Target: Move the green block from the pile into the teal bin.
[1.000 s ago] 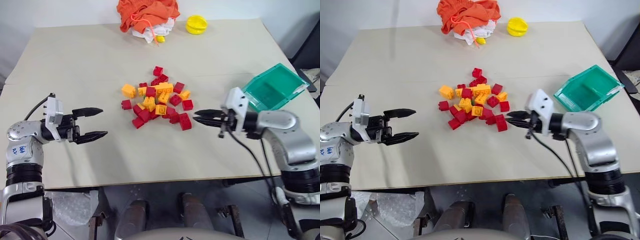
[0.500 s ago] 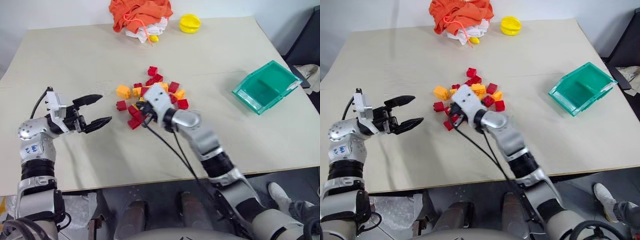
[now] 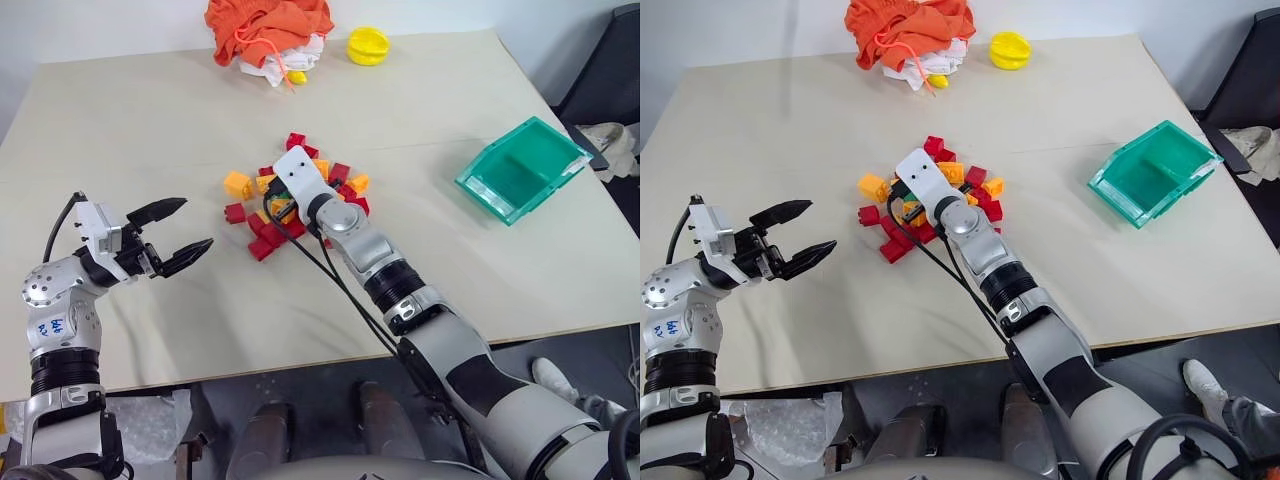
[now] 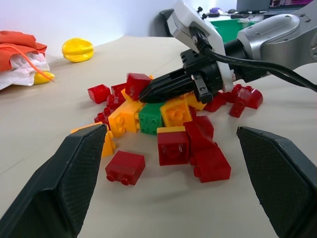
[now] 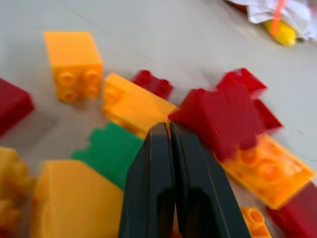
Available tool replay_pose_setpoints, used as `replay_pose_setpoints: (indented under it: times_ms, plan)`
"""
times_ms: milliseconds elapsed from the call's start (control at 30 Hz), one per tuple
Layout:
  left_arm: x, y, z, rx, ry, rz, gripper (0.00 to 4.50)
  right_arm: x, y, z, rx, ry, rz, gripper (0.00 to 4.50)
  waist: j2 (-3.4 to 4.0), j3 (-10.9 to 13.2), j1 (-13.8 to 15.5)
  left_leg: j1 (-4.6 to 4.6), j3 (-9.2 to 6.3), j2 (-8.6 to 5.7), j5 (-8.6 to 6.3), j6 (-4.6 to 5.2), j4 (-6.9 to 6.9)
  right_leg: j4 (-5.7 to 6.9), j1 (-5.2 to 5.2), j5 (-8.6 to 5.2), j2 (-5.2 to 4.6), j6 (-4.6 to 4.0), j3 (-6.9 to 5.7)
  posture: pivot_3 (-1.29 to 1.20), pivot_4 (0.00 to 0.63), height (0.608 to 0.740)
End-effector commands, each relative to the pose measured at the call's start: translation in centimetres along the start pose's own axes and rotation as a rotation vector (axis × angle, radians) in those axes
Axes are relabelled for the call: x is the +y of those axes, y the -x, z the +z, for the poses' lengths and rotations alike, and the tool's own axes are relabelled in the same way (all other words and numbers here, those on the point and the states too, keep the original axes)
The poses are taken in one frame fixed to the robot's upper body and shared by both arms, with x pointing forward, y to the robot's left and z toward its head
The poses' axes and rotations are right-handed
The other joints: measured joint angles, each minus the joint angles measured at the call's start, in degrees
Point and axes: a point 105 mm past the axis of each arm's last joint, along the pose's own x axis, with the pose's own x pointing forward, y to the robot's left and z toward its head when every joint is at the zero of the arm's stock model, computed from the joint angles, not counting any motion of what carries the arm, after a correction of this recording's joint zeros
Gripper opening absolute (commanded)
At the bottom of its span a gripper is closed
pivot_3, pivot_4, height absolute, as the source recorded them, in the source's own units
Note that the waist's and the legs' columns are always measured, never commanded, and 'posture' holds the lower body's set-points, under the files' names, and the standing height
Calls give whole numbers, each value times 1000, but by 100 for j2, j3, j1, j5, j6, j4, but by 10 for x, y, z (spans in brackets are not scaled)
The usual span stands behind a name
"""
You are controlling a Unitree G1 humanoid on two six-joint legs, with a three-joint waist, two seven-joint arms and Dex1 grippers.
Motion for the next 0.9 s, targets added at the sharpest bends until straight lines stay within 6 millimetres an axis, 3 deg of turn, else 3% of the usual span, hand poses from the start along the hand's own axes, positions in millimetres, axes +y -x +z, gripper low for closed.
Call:
replay_pose_setpoints:
  times_ms: [33, 100, 200, 433, 533, 633, 700, 767, 900]
  plan:
    - [2, 2, 11, -35, -32, 13, 4500, -16, 12, -7, -6, 31, -15, 93, 0, 0, 4, 0, -1, 0, 0, 0, 0, 1, 1, 0, -1, 0, -1, 0, 150, 740]
    - [3, 1, 10, -34, -32, 15, 4500, -21, 24, -8, -19, 50, 27, 93, 0, 0, 14, -1, -3, -5, -1, 2, 1, 1, 1, 0, -4, 0, 0, 0, 150, 740]
    - [4, -1, 11, -41, -34, 20, 4500, -8, 38, -1, -68, 55, 147, 93, 0, 0, 26, -2, -3, -6, -2, 3, 2, -1, 2, 0, -3, 1, 0, 0, 150, 740]
    - [5, -6, 11, -53, -37, 21, 4500, 25, 35, 12, -132, -19, 265, 93, 0, 0, -52, 1, 7, -3, 1, -2, -2, 1, -11, 0, 14, 0, 14, 0, 150, 740]
    - [5, -6, 11, -58, -38, 24, 4500, 48, 40, 17, -160, -26, 363, 93, 0, 0, -34, 1, 7, 1, 1, -2, -1, 4, -16, 0, 9, 1, 22, 0, 150, 740]
    - [4, -5, 10, -61, -38, 31, 4500, 82, 59, 25, -212, -69, 527, 93, -1, 0, -25, 1, 6, -4, -1, 1, -1, 4, -16, 0, 6, 1, 25, 0, 150, 740]
    - [3, -4, 10, -61, -37, 33, 4500, 92, 74, 27, -236, -72, 608, 93, -1, 0, -17, 0, 5, -5, -1, 2, -2, 3, -16, 0, 5, 1, 25, 0, 150, 740]
    - [4, -3, 10, -57, -37, 36, 4500, 92, 82, 30, -249, -91, 641, 93, -1, 0, -2, -1, 5, -7, -2, 3, -1, 3, -16, 1, 5, 2, 26, 0, 150, 740]
    - [5, 0, 9, -48, -33, 40, 4500, 65, 107, 44, -333, -113, 676, 93, -1, 0, 92, 0, 5, -6, -2, 3, 6, 2, -14, 1, 6, 3, 27, 0, 150, 740]
